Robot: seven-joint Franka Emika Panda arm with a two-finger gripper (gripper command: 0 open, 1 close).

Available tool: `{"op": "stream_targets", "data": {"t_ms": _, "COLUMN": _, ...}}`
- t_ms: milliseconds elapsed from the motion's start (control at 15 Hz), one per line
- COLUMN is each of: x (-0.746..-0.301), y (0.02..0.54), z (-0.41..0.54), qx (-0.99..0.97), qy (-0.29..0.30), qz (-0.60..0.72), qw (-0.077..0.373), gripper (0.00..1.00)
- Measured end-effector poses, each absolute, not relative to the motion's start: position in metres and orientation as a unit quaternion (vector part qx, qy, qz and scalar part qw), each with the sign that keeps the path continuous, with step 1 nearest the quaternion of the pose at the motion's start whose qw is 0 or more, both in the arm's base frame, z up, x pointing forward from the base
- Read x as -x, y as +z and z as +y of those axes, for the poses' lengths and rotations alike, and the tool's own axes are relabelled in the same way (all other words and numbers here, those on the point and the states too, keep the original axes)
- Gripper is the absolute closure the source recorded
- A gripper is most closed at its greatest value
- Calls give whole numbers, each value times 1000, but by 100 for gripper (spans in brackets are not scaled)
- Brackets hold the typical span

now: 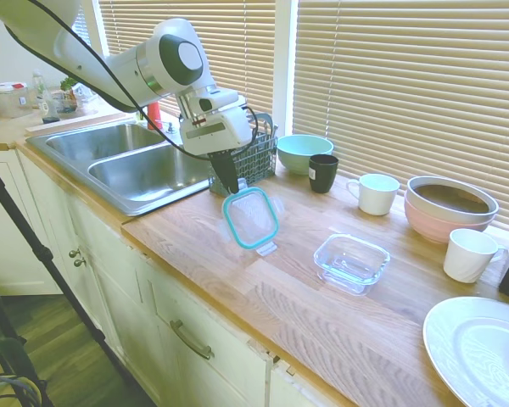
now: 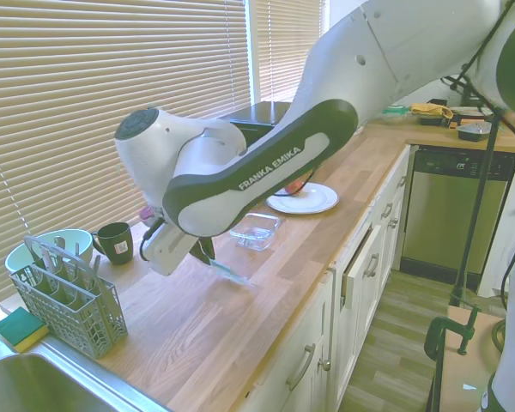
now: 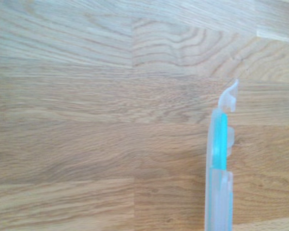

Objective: Cover the lid of the food container

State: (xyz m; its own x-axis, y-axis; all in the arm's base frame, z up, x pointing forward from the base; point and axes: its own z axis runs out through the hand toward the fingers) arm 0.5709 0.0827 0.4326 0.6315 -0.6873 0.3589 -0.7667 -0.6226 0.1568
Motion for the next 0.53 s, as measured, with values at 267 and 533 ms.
{"op": "stream_targets", "data": {"t_ms": 267, "x": -566, "y": 457, "z": 71, "qx": -898, "qy": 125, "qz": -403, "qw": 120, "gripper": 100}}
{"op": "stream_targets", "data": {"t_ms": 533, "x": -560, "y": 483, "z": 60, "qx": -907, "qy": 113, "qz": -397, "qw": 80, "gripper": 100}}
